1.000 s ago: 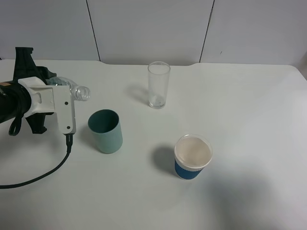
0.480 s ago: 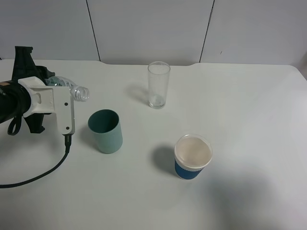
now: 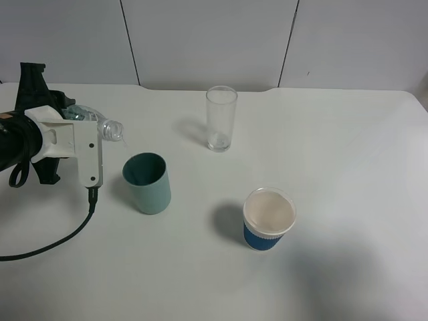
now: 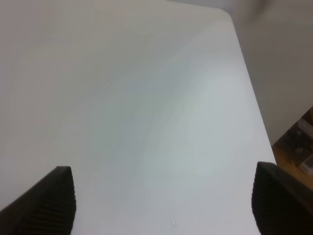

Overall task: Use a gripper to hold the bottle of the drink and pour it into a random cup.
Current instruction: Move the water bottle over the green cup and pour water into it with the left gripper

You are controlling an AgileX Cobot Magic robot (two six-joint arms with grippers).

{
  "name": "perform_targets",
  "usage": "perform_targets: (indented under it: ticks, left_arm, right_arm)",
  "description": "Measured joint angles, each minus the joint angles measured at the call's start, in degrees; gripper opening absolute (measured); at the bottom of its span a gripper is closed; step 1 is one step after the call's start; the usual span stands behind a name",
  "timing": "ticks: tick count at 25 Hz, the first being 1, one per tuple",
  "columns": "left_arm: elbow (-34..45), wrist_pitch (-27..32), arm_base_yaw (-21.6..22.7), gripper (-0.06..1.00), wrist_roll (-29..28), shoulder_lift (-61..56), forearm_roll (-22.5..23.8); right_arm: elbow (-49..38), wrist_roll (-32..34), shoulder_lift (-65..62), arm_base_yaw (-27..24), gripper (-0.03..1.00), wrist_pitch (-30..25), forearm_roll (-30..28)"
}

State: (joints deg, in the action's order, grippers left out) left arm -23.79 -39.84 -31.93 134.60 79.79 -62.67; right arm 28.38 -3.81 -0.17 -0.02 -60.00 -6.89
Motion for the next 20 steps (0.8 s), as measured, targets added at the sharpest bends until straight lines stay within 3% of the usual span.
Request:
perform_targets:
  ticks: [20]
  left_arm:
    - [0.0, 0.0, 0.0, 0.5, 2.4, 0.0, 1.0]
  right_arm:
    - [0.0, 0.0, 0.0, 0.0, 0.74, 0.0, 0.0]
